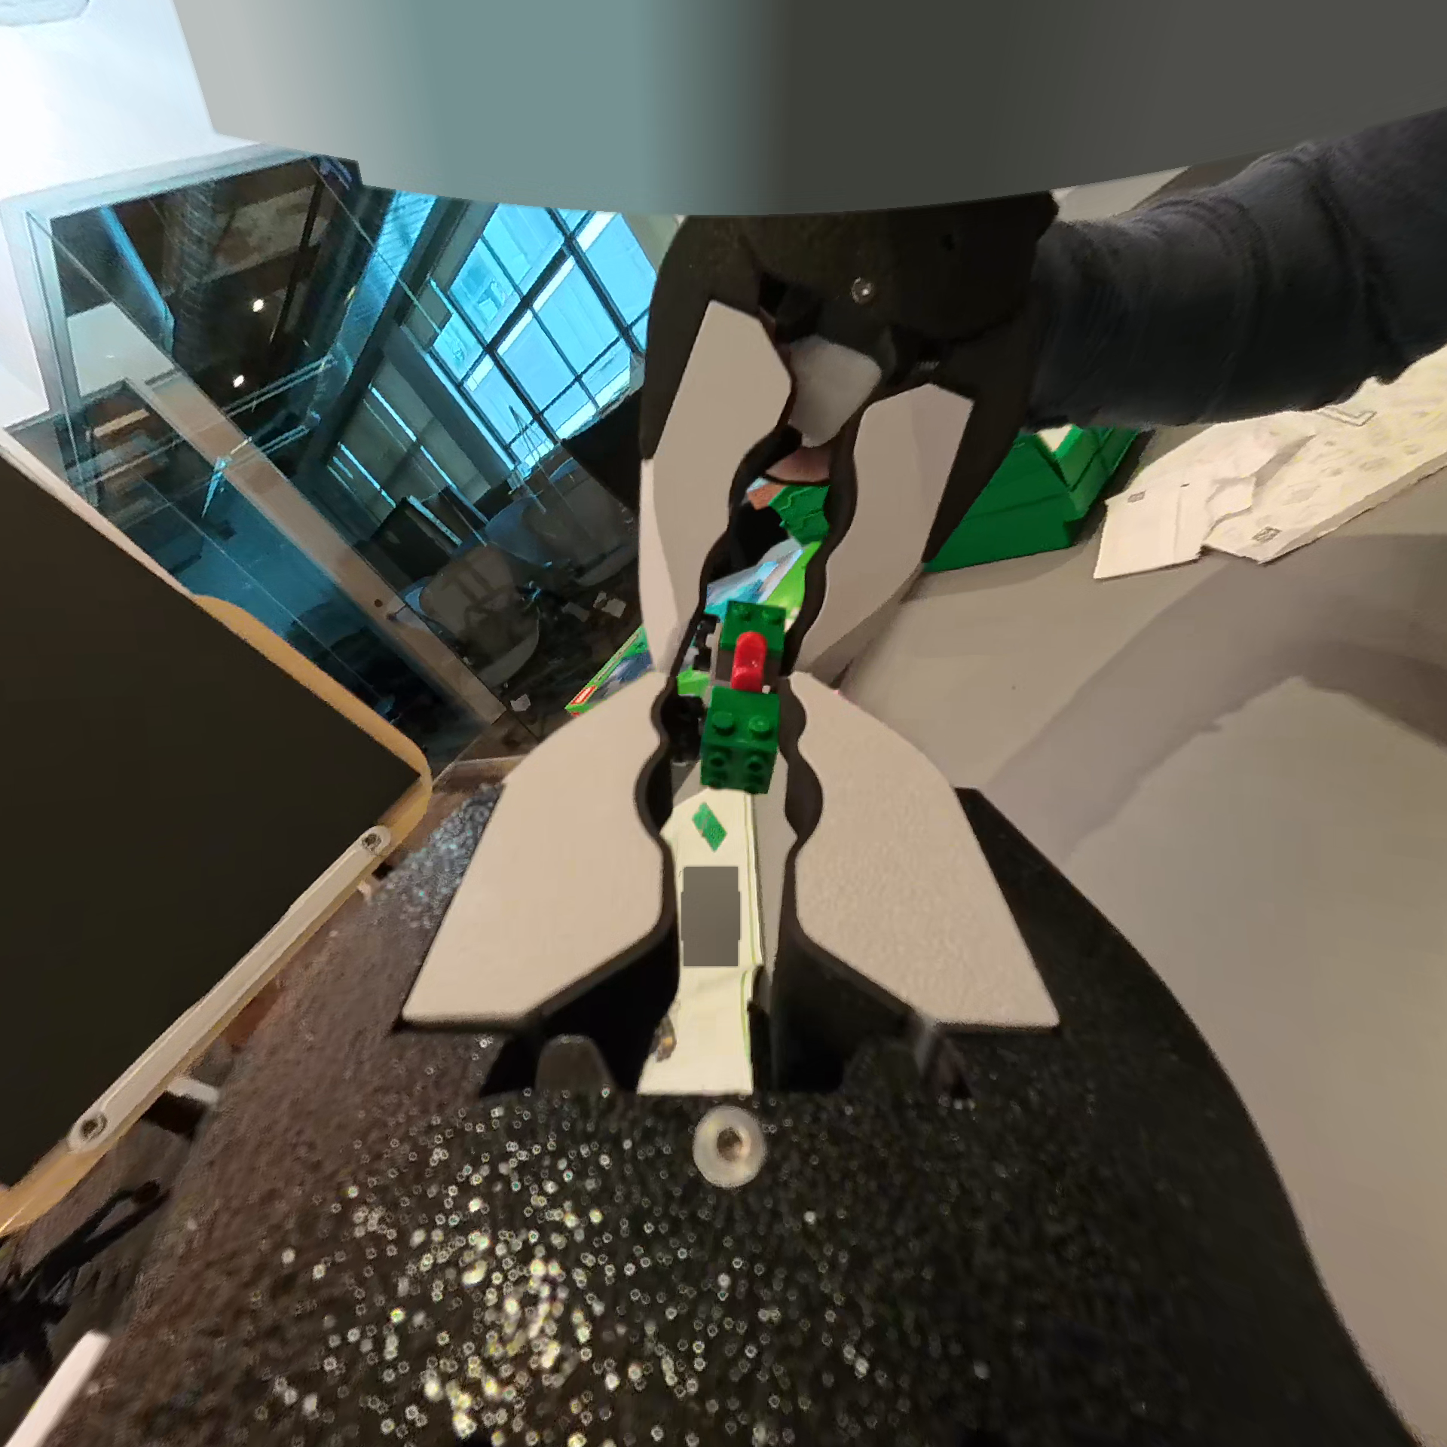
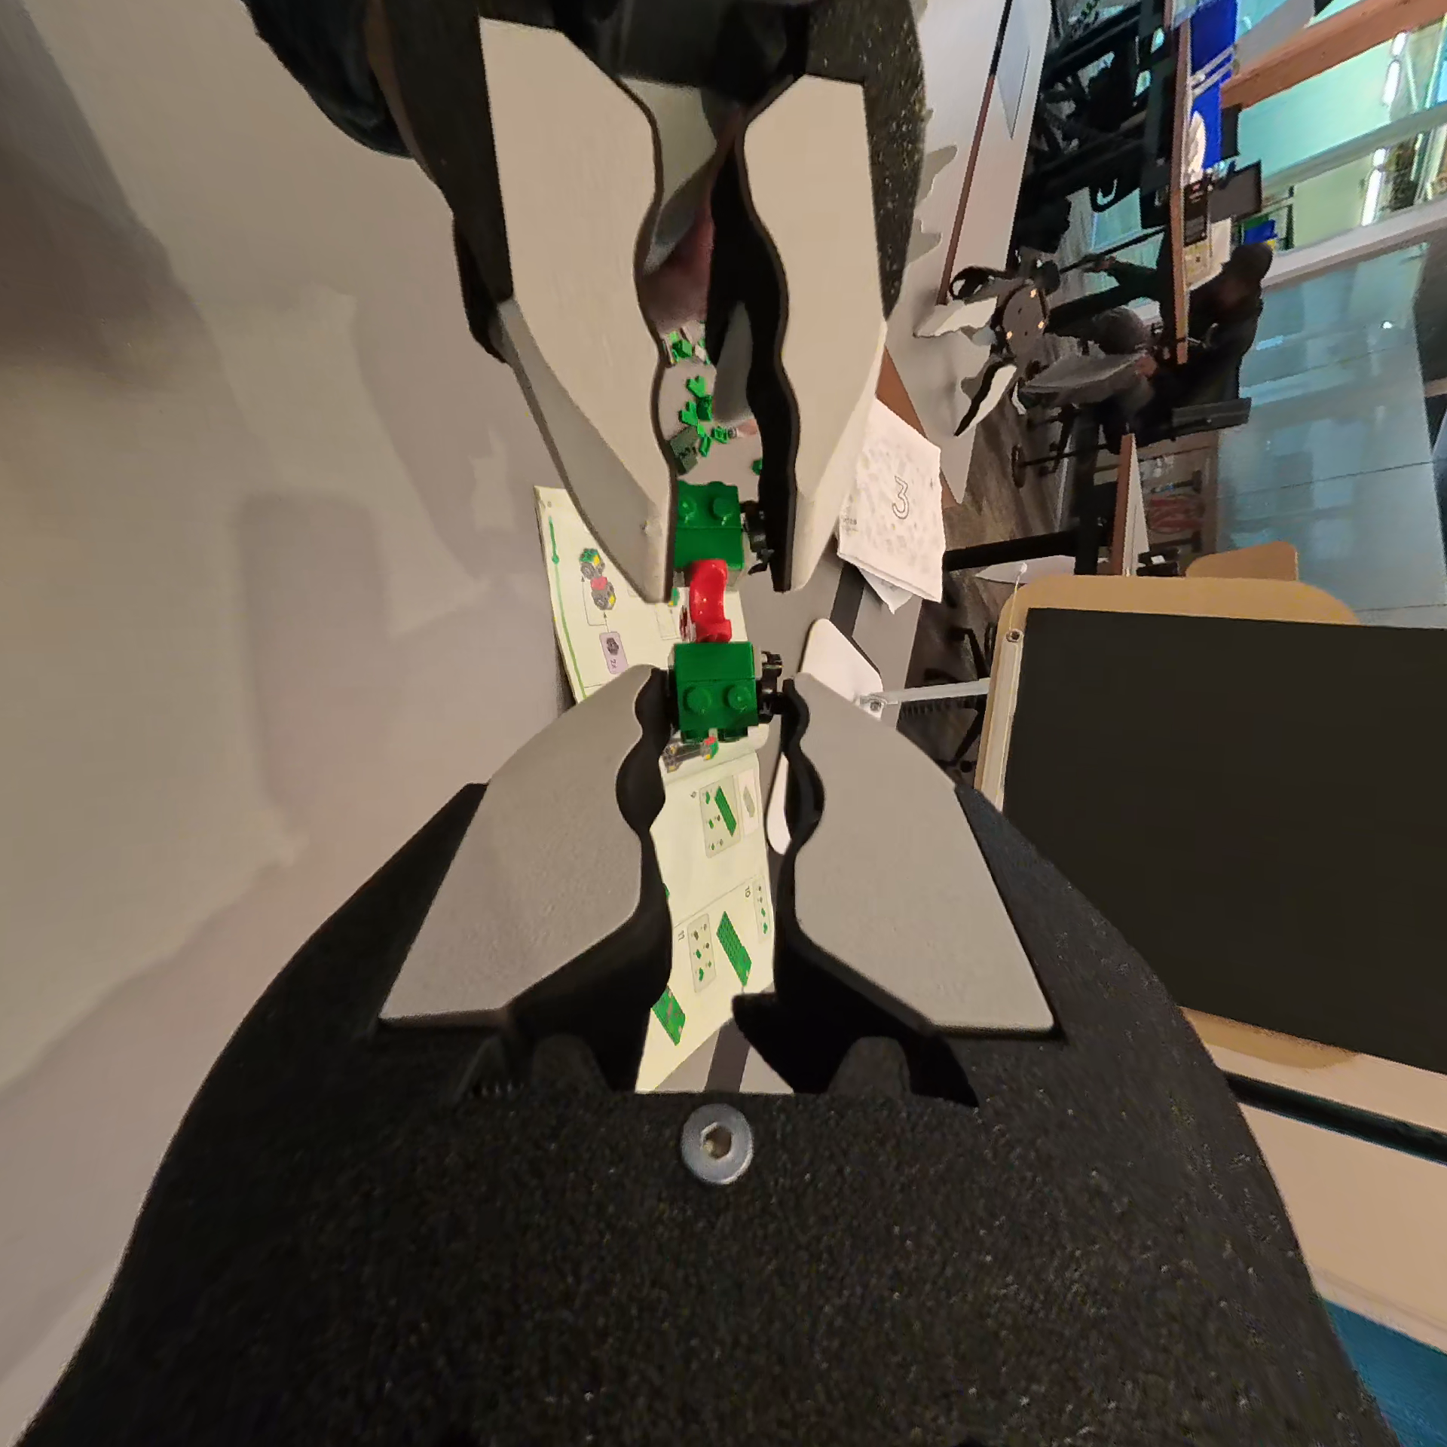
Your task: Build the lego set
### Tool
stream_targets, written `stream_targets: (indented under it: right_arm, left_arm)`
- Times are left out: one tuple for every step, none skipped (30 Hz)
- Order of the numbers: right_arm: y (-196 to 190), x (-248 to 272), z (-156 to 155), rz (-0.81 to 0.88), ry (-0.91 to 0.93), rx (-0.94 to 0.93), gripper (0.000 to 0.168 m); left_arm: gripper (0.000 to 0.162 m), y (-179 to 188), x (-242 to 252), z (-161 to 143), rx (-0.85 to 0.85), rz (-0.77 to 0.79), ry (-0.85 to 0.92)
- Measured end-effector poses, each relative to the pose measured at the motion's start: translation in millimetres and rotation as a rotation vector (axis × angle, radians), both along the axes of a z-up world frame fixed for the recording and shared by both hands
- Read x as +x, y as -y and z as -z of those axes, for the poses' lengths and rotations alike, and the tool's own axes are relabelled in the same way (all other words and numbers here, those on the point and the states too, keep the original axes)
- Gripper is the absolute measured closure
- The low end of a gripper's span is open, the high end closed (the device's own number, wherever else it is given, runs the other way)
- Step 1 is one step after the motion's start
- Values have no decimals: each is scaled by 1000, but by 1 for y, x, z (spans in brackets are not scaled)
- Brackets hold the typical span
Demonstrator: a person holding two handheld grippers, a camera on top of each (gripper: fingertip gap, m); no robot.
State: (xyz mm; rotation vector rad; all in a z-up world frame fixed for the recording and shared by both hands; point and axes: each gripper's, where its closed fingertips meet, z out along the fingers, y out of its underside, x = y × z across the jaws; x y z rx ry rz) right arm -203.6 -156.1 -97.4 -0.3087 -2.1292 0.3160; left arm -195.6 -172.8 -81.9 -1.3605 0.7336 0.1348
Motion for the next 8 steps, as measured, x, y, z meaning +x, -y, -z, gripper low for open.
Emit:
stream_targets:
  right_arm:
    - [2,2,-1,-10,-1,1,142]
    - [5,3,-3,-23,-4,3,142]
    - [7,5,-5,-34,-10,4,142]
    - [10,7,-7,-48,-13,4,142]
    - [14,9,-9,-62,-14,1,142]
    - [17,11,-11,-74,-13,-6,142]
    - [20,13,-13,-87,-13,-13,142]
    - [22,14,-15,-97,-17,-16,142]
  left_arm:
    - [138,2,2,-1,10,18,-4]
    - [138,4,3,-3,22,38,-8]
    - [137,7,5,-4,34,60,-9]
    - [137,9,6,-6,45,86,-9]
    - [137,12,8,-8,55,113,-8]
    - [138,14,10,-10,64,139,-6]
    - [138,17,11,-12,70,164,-4]
    - [138,19,13,-14,76,187,0]
